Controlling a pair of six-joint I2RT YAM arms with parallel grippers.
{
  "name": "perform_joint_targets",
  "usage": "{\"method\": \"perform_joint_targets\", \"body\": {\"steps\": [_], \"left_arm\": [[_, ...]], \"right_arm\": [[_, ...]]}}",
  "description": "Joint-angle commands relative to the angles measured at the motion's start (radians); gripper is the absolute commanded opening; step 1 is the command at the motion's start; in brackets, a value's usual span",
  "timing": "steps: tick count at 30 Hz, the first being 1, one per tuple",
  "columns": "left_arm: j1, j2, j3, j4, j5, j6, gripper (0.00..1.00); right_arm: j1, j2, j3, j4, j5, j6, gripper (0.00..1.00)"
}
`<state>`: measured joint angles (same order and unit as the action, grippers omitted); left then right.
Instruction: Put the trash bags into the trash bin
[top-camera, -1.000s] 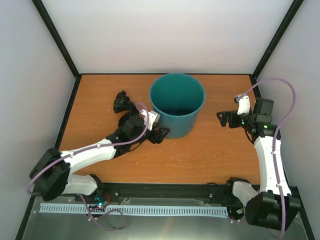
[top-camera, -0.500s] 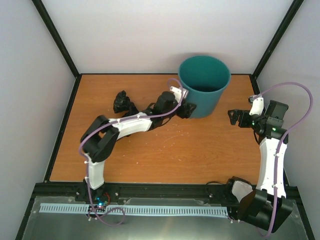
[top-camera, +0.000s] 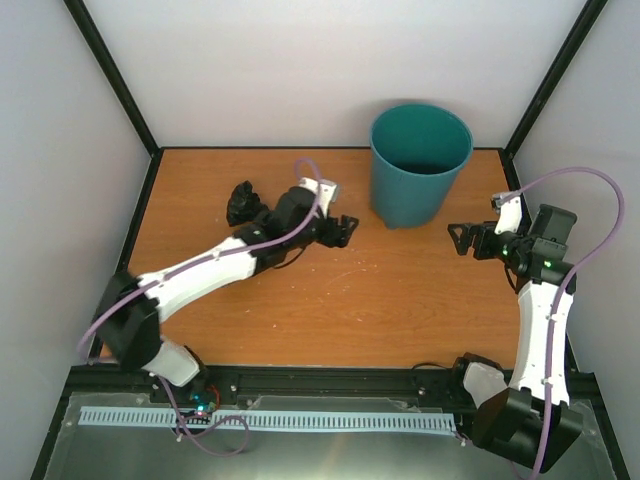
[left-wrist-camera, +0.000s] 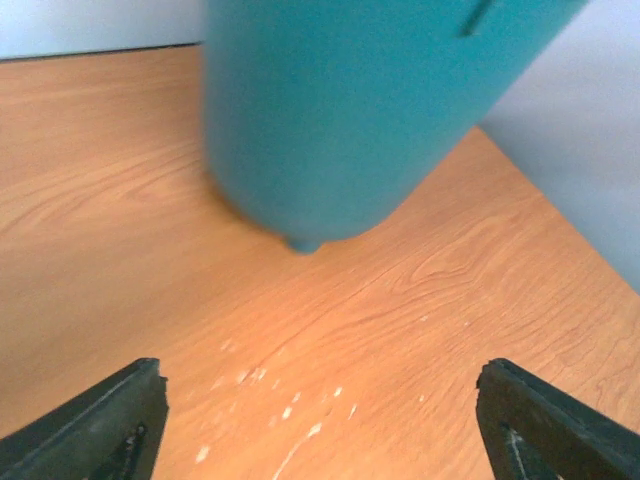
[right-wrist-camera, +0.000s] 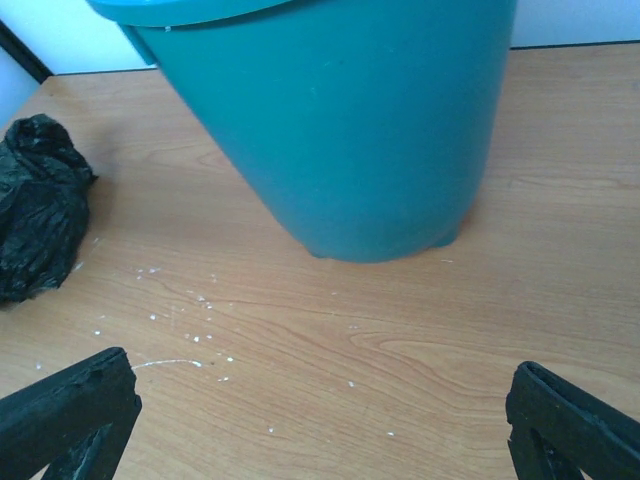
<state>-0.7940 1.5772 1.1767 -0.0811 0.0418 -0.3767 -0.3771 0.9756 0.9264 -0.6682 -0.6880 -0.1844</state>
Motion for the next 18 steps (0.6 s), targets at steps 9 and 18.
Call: {"method": "perform_joint_targets", "body": {"steps": [9, 18], "left_arm": [[0.203, -0.296, -0.268, -0.501, -0.36, -0.252, 0.86], [0.21, -0.081, -0.286, -0.401, -0.322, -0.221, 0.63]], "right_arm": [[-0.003, -0.031, -0.032, -0.039, -0.137, -0.071, 0.99], [0.005, -0.037, -0.047, -0.035, -0.147, -0.085, 0.99]]}}
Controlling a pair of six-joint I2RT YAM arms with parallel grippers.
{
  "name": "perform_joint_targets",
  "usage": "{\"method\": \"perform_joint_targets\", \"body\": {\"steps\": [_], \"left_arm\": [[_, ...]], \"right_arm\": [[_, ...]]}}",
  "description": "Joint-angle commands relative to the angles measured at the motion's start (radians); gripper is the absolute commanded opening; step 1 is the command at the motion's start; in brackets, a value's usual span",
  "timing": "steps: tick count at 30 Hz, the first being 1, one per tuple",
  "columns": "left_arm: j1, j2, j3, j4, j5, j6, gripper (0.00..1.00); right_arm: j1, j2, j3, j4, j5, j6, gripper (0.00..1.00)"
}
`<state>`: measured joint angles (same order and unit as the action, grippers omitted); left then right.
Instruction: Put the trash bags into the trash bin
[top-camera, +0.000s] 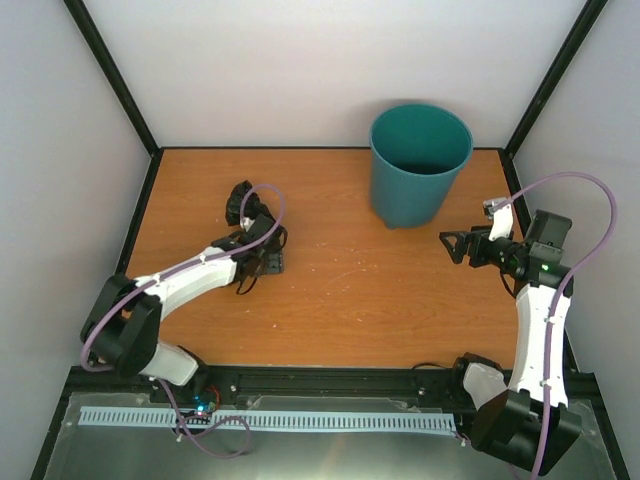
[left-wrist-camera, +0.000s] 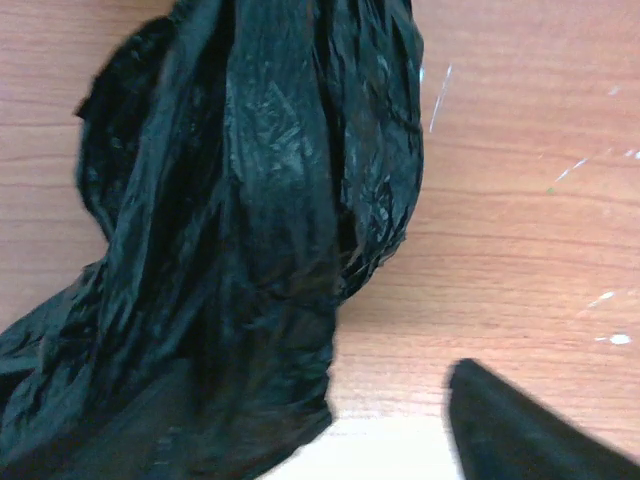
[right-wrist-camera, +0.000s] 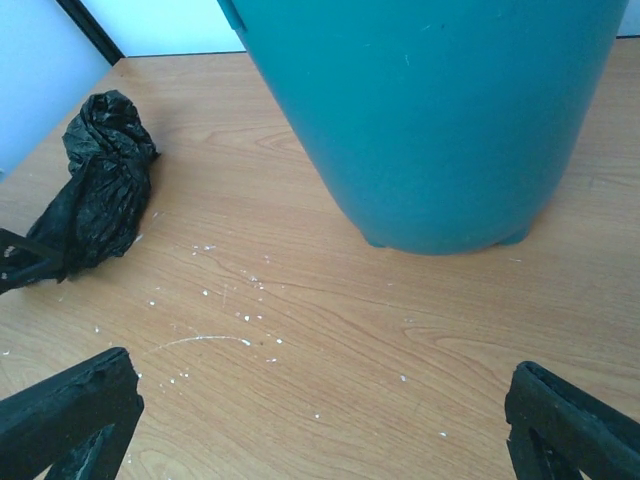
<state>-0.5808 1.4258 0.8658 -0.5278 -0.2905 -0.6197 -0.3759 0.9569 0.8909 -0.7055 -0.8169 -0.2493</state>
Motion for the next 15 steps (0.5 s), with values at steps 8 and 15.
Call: {"method": "perform_joint_targets", "body": {"steps": [8, 15], "left_arm": [[-0.037, 0.209, 0.147, 0.115, 0.153, 0.127, 0.01], [-0.164, 0.056, 0.202, 0.206, 0.429, 0.23, 0.01]], "right_arm": [[0.022, -0.014, -0.013, 0.012, -0.005, -0.024, 0.97], [0.034, -0.005, -0.013, 0.017, 0.005, -0.031, 0.95]]}}
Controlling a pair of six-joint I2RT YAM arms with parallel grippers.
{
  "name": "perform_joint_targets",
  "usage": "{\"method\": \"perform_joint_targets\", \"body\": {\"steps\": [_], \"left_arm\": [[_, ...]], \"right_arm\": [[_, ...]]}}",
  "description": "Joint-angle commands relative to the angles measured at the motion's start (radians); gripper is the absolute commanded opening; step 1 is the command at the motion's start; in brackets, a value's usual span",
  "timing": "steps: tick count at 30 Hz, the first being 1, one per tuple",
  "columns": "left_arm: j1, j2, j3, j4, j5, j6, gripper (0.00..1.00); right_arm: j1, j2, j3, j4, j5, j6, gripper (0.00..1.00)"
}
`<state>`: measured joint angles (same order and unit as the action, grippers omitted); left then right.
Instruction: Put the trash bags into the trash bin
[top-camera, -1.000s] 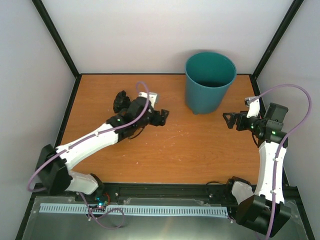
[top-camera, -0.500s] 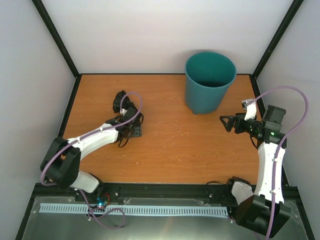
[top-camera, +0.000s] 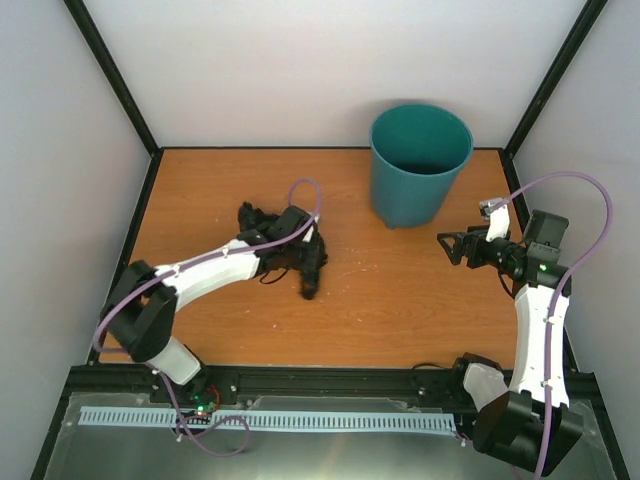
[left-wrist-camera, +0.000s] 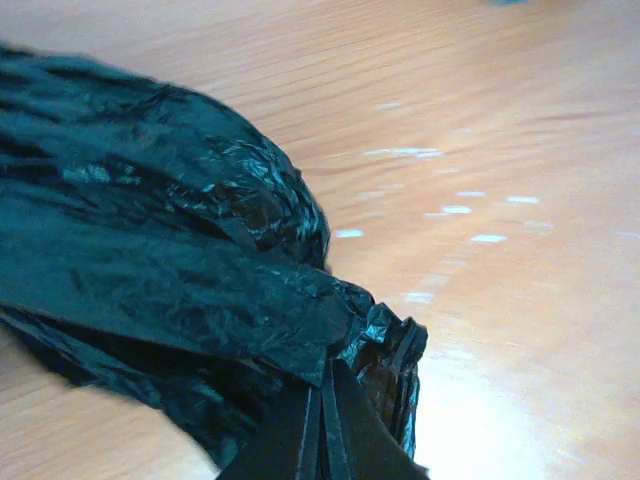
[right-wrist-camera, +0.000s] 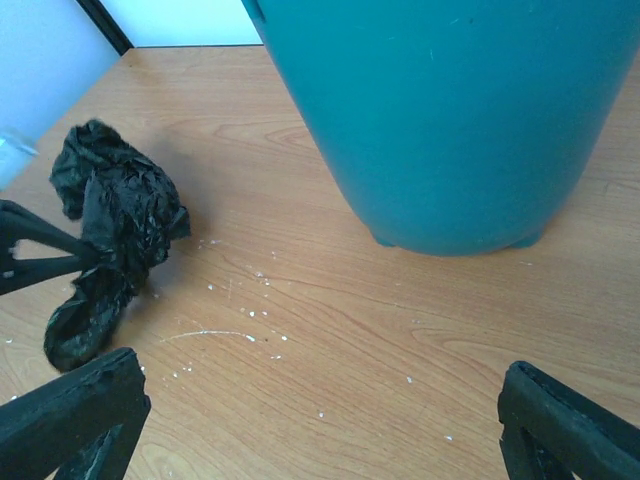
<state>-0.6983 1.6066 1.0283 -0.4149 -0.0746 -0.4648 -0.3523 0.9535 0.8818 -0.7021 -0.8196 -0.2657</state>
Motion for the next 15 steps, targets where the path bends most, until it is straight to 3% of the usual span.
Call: {"method": "perform_joint_targets", "body": {"steps": [1, 5, 10, 15], "left_arm": [[-0.047, -0.184, 0.017, 0.121, 0.254, 0.074, 0.01], [-0.044, -0.325, -0.093, 0.183, 0.25, 0.083, 0.01], [-0.044, -0.382, -0.166, 0.168, 0.23, 0.064, 0.01], [-0.042, -0.501, -0.287, 0.145, 0.169, -0.038, 0.01]], "right_arm": [[0.011, 0.001, 0.0, 0.012, 0.008, -0.017, 0.95], [0.016, -0.004, 0.019, -0.01, -0.024, -0.056, 0.93], [0.056, -0.023, 0.081, -0.147, -0.13, -0.275, 0.89], [0.231, -0.004, 0.138, -0.227, 0.028, -0.412, 0.8]]}}
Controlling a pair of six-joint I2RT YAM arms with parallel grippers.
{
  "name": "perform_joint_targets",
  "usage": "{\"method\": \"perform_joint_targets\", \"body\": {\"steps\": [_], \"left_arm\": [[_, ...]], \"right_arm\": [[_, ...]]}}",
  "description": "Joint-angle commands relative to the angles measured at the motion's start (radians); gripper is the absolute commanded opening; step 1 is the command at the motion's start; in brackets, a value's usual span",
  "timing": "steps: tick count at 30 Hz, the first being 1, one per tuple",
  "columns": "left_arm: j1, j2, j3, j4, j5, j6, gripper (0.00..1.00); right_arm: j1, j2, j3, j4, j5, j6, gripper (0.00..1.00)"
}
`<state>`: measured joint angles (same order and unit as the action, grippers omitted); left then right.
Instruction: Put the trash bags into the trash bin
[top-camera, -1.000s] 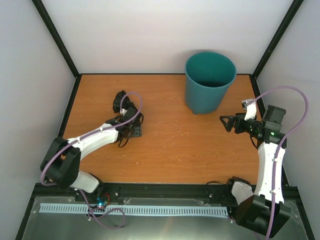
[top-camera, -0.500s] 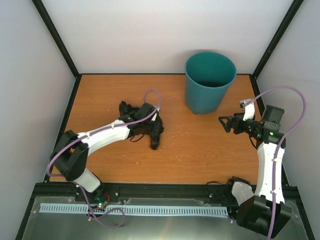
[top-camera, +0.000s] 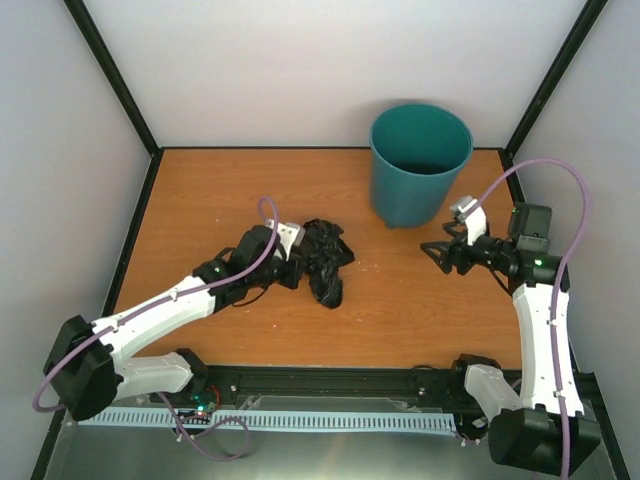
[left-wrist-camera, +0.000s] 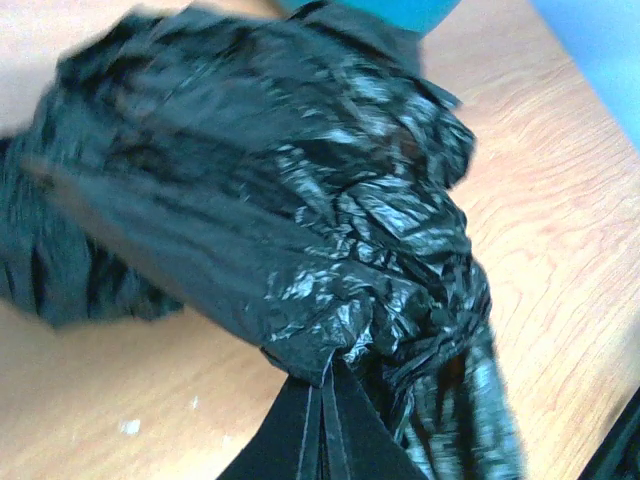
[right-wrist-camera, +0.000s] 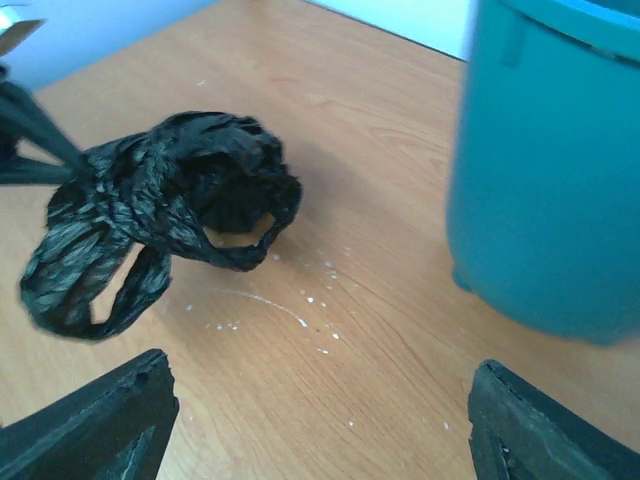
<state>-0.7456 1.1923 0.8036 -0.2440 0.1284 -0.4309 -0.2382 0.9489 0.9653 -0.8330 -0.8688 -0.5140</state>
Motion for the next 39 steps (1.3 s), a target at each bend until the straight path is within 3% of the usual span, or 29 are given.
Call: {"method": "perform_joint_targets", "body": {"steps": [1, 8, 14, 25, 39], "left_arm": [[0.006, -0.105, -0.093, -0.038, -0.03, -0.088, 0.01], [0.007, -0.168, -0.189, -0.099, -0.033, -0.183, 0.01], [0.008, -0.154, -0.192, -0.162, -0.078, -0.211, 0.01], [0.012, -0.194, -0.223, -0.138, -0.091, -0.223, 0.01], [0.02, -0.285, -0.278, -0.061, -0.075, -0.241, 0.01]], "right_arm": [[0.17, 0.014, 0.059, -0.112, 0.113, -0.182, 0.78], [0.585, 0.155, 0.032, -0.043, 0.374, -0.197, 0.71], [0.785, 0.28, -0.023, 0.115, 0.493, -0.23, 0.65], [0.88, 0.442, -0.126, 0.512, 0.507, -0.329, 0.76], [1.011, 0.676, -0.097, 0.807, 0.585, -0.34, 0.77]]}}
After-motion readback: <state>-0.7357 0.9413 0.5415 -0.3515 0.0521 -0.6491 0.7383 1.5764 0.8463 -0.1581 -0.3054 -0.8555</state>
